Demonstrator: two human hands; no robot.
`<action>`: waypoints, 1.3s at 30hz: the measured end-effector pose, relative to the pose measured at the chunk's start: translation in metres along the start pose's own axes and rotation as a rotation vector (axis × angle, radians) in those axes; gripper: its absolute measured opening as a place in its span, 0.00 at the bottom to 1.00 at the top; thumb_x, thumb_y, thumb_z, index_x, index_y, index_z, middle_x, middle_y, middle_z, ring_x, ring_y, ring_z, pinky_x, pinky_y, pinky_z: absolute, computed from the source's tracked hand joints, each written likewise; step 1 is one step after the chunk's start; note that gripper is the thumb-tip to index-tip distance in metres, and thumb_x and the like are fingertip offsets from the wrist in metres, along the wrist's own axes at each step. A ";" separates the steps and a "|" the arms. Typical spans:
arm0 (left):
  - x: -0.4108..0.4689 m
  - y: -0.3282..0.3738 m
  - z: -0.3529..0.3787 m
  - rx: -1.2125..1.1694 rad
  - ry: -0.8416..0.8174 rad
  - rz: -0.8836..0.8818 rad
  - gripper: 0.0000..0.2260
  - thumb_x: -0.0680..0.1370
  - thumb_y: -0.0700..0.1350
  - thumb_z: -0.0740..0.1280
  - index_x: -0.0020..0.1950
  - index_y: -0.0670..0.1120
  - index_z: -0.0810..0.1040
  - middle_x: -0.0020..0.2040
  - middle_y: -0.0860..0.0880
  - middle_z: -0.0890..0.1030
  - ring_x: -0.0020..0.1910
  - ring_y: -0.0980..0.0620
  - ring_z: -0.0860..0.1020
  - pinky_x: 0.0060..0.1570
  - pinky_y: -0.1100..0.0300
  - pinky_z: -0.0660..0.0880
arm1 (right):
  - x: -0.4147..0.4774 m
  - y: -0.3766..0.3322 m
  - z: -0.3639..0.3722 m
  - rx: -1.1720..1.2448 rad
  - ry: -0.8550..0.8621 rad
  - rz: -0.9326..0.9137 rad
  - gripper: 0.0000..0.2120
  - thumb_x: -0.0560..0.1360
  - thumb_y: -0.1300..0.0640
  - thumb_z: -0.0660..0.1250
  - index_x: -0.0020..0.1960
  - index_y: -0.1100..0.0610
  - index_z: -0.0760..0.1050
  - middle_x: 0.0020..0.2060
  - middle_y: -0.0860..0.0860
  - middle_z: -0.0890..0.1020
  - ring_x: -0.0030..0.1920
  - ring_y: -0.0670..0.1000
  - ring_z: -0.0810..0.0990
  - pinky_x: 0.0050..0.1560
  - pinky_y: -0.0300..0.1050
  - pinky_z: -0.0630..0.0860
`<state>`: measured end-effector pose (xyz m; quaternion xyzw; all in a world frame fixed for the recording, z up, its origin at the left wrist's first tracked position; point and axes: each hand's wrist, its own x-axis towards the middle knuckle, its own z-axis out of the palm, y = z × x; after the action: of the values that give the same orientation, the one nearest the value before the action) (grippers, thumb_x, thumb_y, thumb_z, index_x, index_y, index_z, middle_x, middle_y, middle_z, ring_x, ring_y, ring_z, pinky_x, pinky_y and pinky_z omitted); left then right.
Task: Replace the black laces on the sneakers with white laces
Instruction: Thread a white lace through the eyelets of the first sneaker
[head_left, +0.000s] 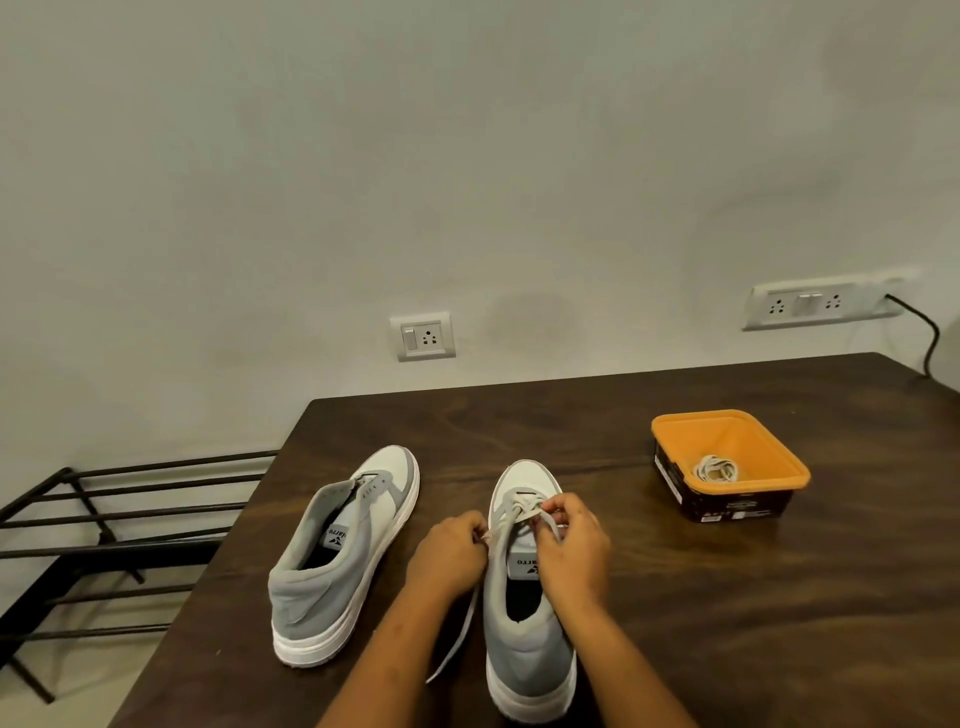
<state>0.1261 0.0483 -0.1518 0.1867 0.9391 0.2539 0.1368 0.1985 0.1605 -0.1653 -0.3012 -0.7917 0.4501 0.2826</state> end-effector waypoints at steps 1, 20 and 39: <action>0.000 0.000 -0.002 0.000 0.018 0.008 0.06 0.76 0.44 0.59 0.46 0.50 0.75 0.51 0.46 0.76 0.50 0.44 0.75 0.52 0.51 0.74 | 0.000 0.000 0.000 0.007 -0.001 0.003 0.06 0.76 0.61 0.66 0.46 0.51 0.72 0.46 0.49 0.78 0.45 0.47 0.75 0.35 0.27 0.64; -0.015 0.077 -0.062 -1.725 0.124 -0.113 0.10 0.82 0.34 0.52 0.61 0.42 0.67 0.43 0.42 0.79 0.38 0.49 0.77 0.31 0.61 0.80 | 0.003 -0.046 -0.012 0.134 -0.549 -0.116 0.14 0.79 0.53 0.61 0.35 0.47 0.74 0.35 0.43 0.76 0.42 0.45 0.75 0.54 0.52 0.70; -0.015 0.056 -0.028 -0.245 0.129 0.331 0.16 0.77 0.38 0.64 0.64 0.48 0.74 0.60 0.48 0.78 0.57 0.53 0.76 0.59 0.63 0.71 | 0.040 -0.034 -0.039 0.158 -0.388 -0.198 0.09 0.76 0.63 0.67 0.49 0.52 0.84 0.42 0.42 0.81 0.48 0.42 0.79 0.50 0.35 0.76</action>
<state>0.1454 0.0748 -0.0968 0.3036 0.8647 0.3964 0.0545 0.1926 0.1971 -0.1109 -0.1066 -0.8193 0.5302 0.1905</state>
